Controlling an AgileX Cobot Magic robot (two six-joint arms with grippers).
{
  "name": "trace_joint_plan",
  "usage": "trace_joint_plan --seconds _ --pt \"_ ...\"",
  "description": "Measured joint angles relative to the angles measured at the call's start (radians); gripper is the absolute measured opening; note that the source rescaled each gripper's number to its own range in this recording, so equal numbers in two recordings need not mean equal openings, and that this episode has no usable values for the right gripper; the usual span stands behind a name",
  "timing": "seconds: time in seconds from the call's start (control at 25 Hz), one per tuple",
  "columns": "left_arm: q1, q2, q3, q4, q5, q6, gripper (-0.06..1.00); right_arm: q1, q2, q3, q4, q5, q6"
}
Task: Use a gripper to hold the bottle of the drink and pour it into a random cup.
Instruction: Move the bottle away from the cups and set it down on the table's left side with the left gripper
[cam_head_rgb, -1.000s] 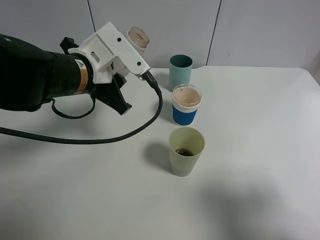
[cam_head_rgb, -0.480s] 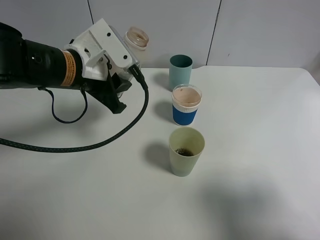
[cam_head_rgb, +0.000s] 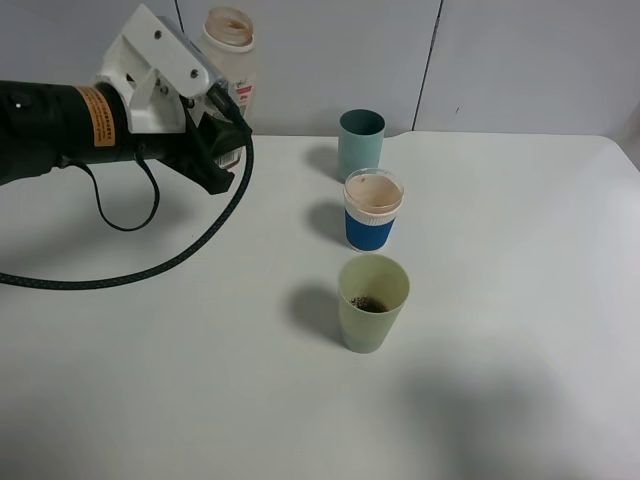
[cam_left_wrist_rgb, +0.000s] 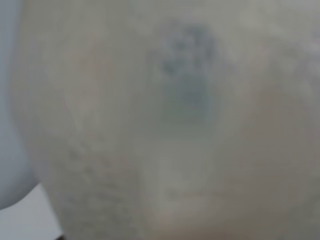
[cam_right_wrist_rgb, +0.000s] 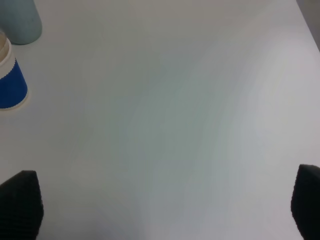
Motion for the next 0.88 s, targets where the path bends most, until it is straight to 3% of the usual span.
trace_joint_plan --seconds 0.24,0.4,0.88 --pt "0.033 0.061 0.107 -0.223 -0.272 0.189 0.05 0.000 0.000 0.000 0.000 0.000 0.000" --pt "0.035 0.119 0.135 -0.305 -0.386 0.241 0.05 0.000 0.000 0.000 0.000 0.000 0.000" --pt "0.035 0.321 0.147 -0.427 -0.623 0.252 0.05 0.000 0.000 0.000 0.000 0.000 0.000"
